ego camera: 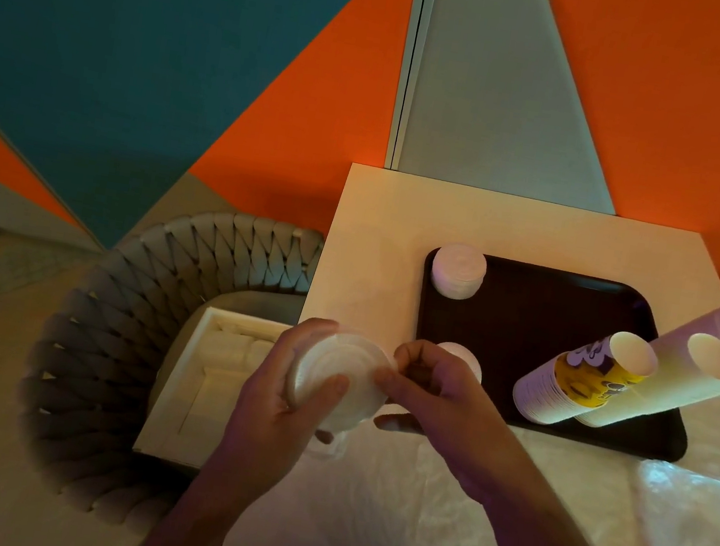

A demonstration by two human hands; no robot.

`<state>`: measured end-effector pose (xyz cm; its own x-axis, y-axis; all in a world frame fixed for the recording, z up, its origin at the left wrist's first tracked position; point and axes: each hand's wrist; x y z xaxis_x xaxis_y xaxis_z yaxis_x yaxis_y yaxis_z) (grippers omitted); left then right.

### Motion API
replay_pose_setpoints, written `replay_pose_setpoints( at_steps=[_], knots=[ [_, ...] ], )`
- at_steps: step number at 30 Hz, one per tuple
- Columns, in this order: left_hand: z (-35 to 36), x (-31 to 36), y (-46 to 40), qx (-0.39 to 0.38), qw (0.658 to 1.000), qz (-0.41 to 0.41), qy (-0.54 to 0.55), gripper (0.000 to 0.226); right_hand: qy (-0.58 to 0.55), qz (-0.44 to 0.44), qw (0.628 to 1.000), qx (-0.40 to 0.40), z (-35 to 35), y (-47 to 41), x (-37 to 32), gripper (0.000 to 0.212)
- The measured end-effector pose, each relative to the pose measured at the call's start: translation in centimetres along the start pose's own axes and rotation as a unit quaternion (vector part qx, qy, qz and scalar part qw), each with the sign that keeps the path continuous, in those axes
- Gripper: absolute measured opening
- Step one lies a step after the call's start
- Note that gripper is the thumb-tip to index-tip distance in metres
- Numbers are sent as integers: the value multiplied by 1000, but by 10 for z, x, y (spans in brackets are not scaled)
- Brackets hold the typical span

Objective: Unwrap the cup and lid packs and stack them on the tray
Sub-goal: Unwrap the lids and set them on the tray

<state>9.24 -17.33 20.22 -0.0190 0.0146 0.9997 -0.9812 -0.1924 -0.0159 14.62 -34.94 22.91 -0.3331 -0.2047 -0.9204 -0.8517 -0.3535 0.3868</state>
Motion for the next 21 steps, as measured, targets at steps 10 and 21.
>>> replay_pose_setpoints(
  at_steps=[10, 21],
  knots=[
    [-3, 8, -1, -1, 1000, -4, 8, 41, -77, 13, 996, -43, 0, 6, -4, 9],
    [-1, 13, -2, 4, 998, -12, 63, 25, -123, 25, 990, -63, 0, 6, -2, 12]
  ],
)
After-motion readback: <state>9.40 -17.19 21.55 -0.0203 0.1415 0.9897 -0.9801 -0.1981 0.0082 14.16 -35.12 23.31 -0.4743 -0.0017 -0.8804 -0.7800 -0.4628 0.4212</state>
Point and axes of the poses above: each hand's wrist, its own y-axis away from the middle knuckle, its own z-axis out of the palm, x = y × z, and after that the axes turned 8 degrees about y, right-handed
